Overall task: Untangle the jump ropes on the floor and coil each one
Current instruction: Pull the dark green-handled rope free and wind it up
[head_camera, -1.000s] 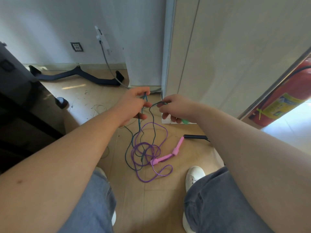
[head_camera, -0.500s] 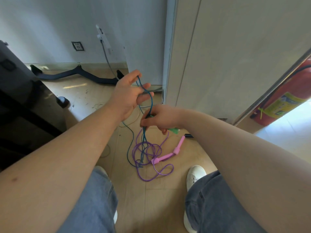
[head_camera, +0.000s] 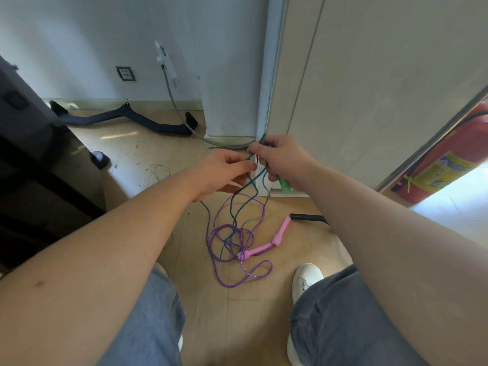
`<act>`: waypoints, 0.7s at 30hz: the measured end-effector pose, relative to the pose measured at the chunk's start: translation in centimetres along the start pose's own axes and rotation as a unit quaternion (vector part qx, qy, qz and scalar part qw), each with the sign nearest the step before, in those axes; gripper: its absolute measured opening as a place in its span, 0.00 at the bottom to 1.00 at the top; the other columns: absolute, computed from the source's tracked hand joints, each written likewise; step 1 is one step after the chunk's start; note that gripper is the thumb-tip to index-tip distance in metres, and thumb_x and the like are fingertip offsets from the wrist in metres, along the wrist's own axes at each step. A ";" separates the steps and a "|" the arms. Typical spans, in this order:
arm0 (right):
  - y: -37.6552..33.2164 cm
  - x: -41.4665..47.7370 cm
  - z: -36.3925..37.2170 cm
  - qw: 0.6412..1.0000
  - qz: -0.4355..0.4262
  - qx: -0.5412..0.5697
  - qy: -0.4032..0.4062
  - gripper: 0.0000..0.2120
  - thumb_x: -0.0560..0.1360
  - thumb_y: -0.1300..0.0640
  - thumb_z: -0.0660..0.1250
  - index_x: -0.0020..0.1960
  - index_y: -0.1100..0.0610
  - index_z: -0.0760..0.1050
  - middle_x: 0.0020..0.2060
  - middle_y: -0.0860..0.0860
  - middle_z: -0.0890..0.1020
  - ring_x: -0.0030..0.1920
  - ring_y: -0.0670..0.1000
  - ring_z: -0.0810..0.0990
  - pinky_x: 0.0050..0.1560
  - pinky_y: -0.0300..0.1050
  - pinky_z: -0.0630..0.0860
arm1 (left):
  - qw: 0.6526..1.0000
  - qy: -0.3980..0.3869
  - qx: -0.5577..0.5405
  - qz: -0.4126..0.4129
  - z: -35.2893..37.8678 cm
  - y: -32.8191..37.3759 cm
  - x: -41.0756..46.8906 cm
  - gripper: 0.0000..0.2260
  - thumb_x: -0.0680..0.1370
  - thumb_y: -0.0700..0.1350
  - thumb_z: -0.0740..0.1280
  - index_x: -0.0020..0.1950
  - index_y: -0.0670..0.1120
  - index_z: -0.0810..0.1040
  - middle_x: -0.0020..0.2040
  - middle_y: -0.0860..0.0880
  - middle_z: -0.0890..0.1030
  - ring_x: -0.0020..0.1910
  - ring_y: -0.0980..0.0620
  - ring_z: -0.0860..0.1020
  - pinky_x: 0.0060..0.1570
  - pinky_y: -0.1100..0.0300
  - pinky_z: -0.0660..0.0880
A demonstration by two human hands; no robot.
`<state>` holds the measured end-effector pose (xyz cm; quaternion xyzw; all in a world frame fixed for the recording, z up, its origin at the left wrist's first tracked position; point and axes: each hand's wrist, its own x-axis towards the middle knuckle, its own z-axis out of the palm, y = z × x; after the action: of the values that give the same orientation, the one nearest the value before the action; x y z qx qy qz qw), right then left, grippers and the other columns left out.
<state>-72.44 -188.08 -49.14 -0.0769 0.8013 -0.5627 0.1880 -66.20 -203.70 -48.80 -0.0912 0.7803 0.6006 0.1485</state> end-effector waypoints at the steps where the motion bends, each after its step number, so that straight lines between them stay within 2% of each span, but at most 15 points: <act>1: -0.1 -0.1 0.0 1.000 -0.002 -0.001 0.000 0.09 0.79 0.51 0.67 0.47 0.56 0.81 0.30 0.50 0.72 0.25 0.48 0.67 0.26 0.42 0.68 | 1.000 -0.003 0.001 0.003 0.1 0.1 -0.1 0.05 0.81 0.45 0.67 0.50 0.45 0.82 0.41 0.48 0.81 0.39 0.55 0.80 0.49 0.54 0.82; 3: -0.2 -0.2 0.0 1.000 -0.004 -0.009 0.005 0.10 0.78 0.47 0.68 0.46 0.54 0.81 0.29 0.49 0.71 0.27 0.49 0.68 0.27 0.42 0.68 | 0.999 0.012 -0.027 0.014 0.3 0.4 -0.3 0.07 0.83 0.45 0.64 0.51 0.45 0.80 0.39 0.48 0.80 0.38 0.54 0.81 0.47 0.54 0.82; 6: -0.4 -0.6 -0.4 0.999 0.006 -0.038 -0.023 0.12 0.78 0.45 0.69 0.47 0.53 0.82 0.29 0.49 0.70 0.28 0.49 0.68 0.26 0.40 0.68 | 0.992 0.086 -0.088 0.021 0.0 0.7 -0.4 0.08 0.85 0.45 0.61 0.53 0.47 0.79 0.39 0.48 0.75 0.31 0.53 0.81 0.38 0.55 0.83; 9: 0.2 -1.0 -0.6 0.981 0.013 -0.181 -0.073 0.10 0.78 0.46 0.68 0.51 0.53 0.82 0.35 0.52 0.76 0.29 0.51 0.72 0.29 0.43 0.73 | 0.986 0.120 -0.114 0.008 -0.8 0.5 -0.3 0.09 0.85 0.47 0.59 0.55 0.49 0.79 0.41 0.49 0.75 0.31 0.53 0.81 0.34 0.57 0.82; 11: 0.6 -1.1 -0.4 0.968 0.012 -0.224 -0.110 0.06 0.79 0.52 0.68 0.53 0.49 0.81 0.42 0.54 0.80 0.27 0.49 0.73 0.30 0.43 0.74 | 0.984 0.127 -0.128 0.004 -1.1 0.4 -0.3 0.09 0.85 0.48 0.59 0.56 0.49 0.79 0.41 0.49 0.75 0.31 0.54 0.81 0.33 0.58 0.81; 12: 0.7 -1.1 -0.2 0.968 0.011 -0.215 -0.131 0.08 0.78 0.57 0.67 0.55 0.47 0.80 0.46 0.54 0.82 0.26 0.48 0.73 0.30 0.42 0.74 | 0.982 0.128 -0.141 0.005 -1.2 0.4 -0.3 0.09 0.85 0.48 0.59 0.56 0.48 0.79 0.41 0.49 0.76 0.31 0.54 0.82 0.32 0.59 0.81; 14: 0.6 -1.3 0.1 0.964 0.019 -0.185 -0.190 0.19 0.75 0.64 0.66 0.59 0.43 0.78 0.52 0.52 0.83 0.26 0.44 0.73 0.28 0.43 0.73 | 0.974 0.127 -0.188 0.013 -1.3 0.8 -0.3 0.10 0.85 0.47 0.59 0.58 0.46 0.78 0.41 0.49 0.76 0.32 0.54 0.82 0.32 0.59 0.81; 16: 0.3 -1.8 0.7 0.944 0.016 -0.206 -0.257 0.18 0.75 0.63 0.68 0.59 0.44 0.79 0.45 0.46 0.84 0.26 0.46 0.71 0.28 0.43 0.73 | 0.959 0.132 -0.250 0.029 -1.4 1.2 -0.2 0.10 0.86 0.46 0.58 0.59 0.44 0.76 0.41 0.48 0.77 0.33 0.53 0.83 0.33 0.60 0.80; 18: 0.1 -2.4 1.3 0.913 0.013 -0.258 -0.315 0.09 0.76 0.56 0.70 0.56 0.49 0.82 0.36 0.44 0.83 0.26 0.48 0.69 0.29 0.43 0.72 | 0.937 0.144 -0.313 0.047 -1.8 1.5 -0.1 0.09 0.86 0.45 0.58 0.59 0.44 0.75 0.40 0.47 0.77 0.35 0.52 0.84 0.34 0.60 0.81; 21: 0.0 -2.9 2.1 0.892 0.007 -0.298 -0.340 0.09 0.78 0.49 0.70 0.53 0.53 0.84 0.39 0.45 0.85 0.25 0.48 0.69 0.30 0.43 0.73 | 0.903 0.155 -0.396 0.060 -2.6 1.6 0.0 0.07 0.85 0.45 0.59 0.58 0.44 0.74 0.41 0.46 0.78 0.37 0.50 0.84 0.38 0.58 0.82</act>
<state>-68.98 -188.98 -49.17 -0.3106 0.8191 -0.2355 0.4209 -67.03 -205.77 -46.80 -0.1872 0.4956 0.8460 -0.0594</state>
